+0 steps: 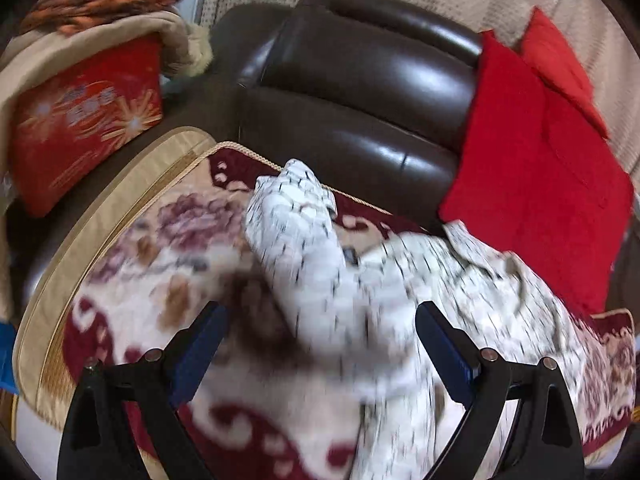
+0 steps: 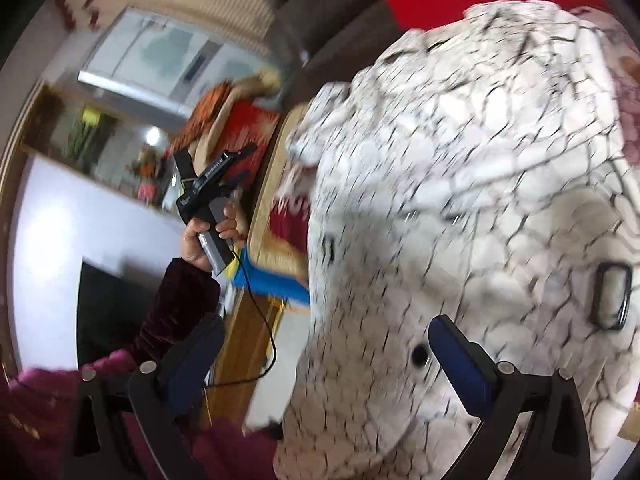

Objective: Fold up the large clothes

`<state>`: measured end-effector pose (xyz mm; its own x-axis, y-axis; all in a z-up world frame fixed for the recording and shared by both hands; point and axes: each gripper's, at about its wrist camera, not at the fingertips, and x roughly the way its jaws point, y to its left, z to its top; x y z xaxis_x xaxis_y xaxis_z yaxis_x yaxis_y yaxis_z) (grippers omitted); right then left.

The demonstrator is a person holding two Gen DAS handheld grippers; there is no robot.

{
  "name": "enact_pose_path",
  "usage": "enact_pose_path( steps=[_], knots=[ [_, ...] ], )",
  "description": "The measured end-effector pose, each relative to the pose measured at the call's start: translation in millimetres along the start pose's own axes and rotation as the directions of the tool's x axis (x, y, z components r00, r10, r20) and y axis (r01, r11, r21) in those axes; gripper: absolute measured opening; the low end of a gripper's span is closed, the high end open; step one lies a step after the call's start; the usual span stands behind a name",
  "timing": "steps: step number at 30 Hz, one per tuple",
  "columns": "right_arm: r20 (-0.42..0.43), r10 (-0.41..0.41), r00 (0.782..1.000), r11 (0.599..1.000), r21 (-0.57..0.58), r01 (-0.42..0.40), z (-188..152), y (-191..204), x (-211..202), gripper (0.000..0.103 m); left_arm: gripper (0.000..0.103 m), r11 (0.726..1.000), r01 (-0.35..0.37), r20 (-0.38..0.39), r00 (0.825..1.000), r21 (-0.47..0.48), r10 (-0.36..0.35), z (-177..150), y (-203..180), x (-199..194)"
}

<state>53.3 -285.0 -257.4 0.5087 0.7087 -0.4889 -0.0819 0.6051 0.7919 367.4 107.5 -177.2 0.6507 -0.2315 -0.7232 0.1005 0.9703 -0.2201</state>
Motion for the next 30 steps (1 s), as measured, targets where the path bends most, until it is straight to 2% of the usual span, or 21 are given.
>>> enact_pose_path(
  steps=[3, 4, 5, 6, 7, 8, 10, 11, 12, 13, 15, 16, 18, 19, 20, 22, 24, 27, 28, 30],
  knots=[
    [0.067, -0.010, 0.998, 0.999, 0.043, 0.007, 14.6, -11.3, -7.1, 0.103, 0.095, 0.999, -0.052, -0.062, 0.997, 0.012, 0.053, 31.0, -15.2, 39.4],
    [0.082, -0.014, 0.997, 0.999, 0.052, 0.010, 16.4, -11.9, -9.1, 0.103, 0.095, 0.996, -0.086, -0.112, 0.990, 0.022, 0.088, 37.8, -20.0, 56.8],
    [0.097, -0.023, 0.995, 0.998, 0.061, 0.017, 18.3, -15.4, -15.6, 0.103, 0.095, 0.992, -0.121, -0.176, 0.977, 0.033, 0.124, 41.5, -22.0, 74.8],
    [0.109, -0.033, 0.993, 0.997, 0.070, 0.025, 19.8, -18.9, -17.1, 0.103, 0.095, 0.988, -0.151, -0.248, 0.956, 0.043, 0.157, 43.6, -22.0, 93.0],
    [0.117, -0.039, 0.992, 0.997, 0.078, 0.030, 20.8, -22.6, -20.4, 0.103, 0.095, 0.980, -0.193, -0.338, 0.920, 0.046, 0.197, 42.9, -20.0, 116.0],
    [0.124, -0.043, 0.991, 0.996, 0.087, 0.033, 20.9, -26.0, -21.9, 0.103, 0.095, 0.977, -0.207, -0.373, 0.904, 0.043, 0.208, 40.6, -18.2, 127.4],
    [0.131, -0.062, 0.989, 0.994, 0.101, 0.048, 20.7, -31.6, -25.0, 0.103, 0.093, 0.974, -0.220, -0.411, 0.883, 0.059, 0.225, 32.9, -16.2, 145.2],
    [0.132, -0.077, 0.988, 0.993, 0.104, 0.063, 21.0, -34.3, -26.0, 0.103, 0.070, 0.974, -0.220, -0.412, 0.883, 0.060, 0.225, 30.5, -15.3, 148.1],
    [0.130, -0.085, 0.988, 0.992, 0.107, 0.071, 21.7, -37.1, -27.4, 0.103, 0.024, 0.976, -0.210, -0.410, 0.887, 0.050, 0.212, 28.5, -13.4, 149.0],
    [0.129, -0.088, 0.988, 0.991, 0.107, 0.074, 20.8, -39.3, -26.9, 0.103, 0.008, 0.982, -0.187, -0.412, 0.893, 0.026, 0.181, 26.4, -9.5, 147.5],
    [0.134, -0.098, 0.986, 0.991, 0.100, 0.085, 21.0, -38.8, -30.6, 0.103, 0.005, 0.987, -0.159, -0.380, 0.912, 0.022, 0.155, 26.5, -9.6, 138.5],
    [0.139, -0.104, 0.985, 0.992, 0.091, 0.092, 21.8, -37.7, -31.9, 0.103, 0.005, 0.987, -0.154, -0.335, 0.928, 0.055, 0.163, 28.9, -15.6, 127.4],
    [0.150, -0.110, 0.983, 0.992, 0.075, 0.100, 23.4, -33.8, -32.6, 0.103, 0.005, 0.986, -0.131, -0.272, 0.950, 0.104, 0.154, 34.1, -29.1, 107.1],
    [0.155, -0.111, 0.982, 0.992, 0.072, 0.101, 20.5, -32.5, -35.1, 0.103, 0.005, 0.987, -0.094, -0.228, 0.966, 0.130, 0.122, 39.7, -40.3, 88.7],
    [0.161, -0.109, 0.981, 0.993, 0.069, 0.099, 21.0, -30.9, -35.9, 0.103, 0.005, 0.985, -0.071, -0.198, 0.975, 0.157, 0.102, 42.8, -50.8, 74.6],
    [0.175, -0.107, 0.979, 0.993, 0.072, 0.096, 20.6, -29.6, -37.4, 0.103, 0.005, 0.966, -0.036, -0.124, 0.990, 0.256, 0.069, 45.5, -83.3, 40.5],
    [0.196, -0.102, 0.975, 0.993, 0.079, 0.088, 18.7, -28.9, -41.3, 0.103, 0.005, 0.938, -0.007, -0.081, 0.996, 0.346, 0.037, 41.8, -115.7, 14.1],
    [0.230, -0.103, 0.968, 0.992, 0.097, 0.082, 16.2, -29.7, -50.7, 0.103, 0.006, 0.860, 0.088, -0.054, 0.996, 0.503, -0.070, 17.0, -175.6, -26.7],
    [0.239, -0.102, 0.966, 0.992, 0.102, 0.080, 15.7, -30.1, -54.1, 0.103, 0.006, 0.806, 0.129, -0.061, 0.991, 0.578, -0.115, -3.2, -201.5, -41.3],
    [0.260, -0.104, 0.960, 0.991, 0.113, 0.076, 15.1, -31.9, -61.8, 0.103, 0.009, 0.721, 0.193, -0.107, 0.981, 0.666, -0.164, -37.8, -232.7, -55.4]
  ],
)
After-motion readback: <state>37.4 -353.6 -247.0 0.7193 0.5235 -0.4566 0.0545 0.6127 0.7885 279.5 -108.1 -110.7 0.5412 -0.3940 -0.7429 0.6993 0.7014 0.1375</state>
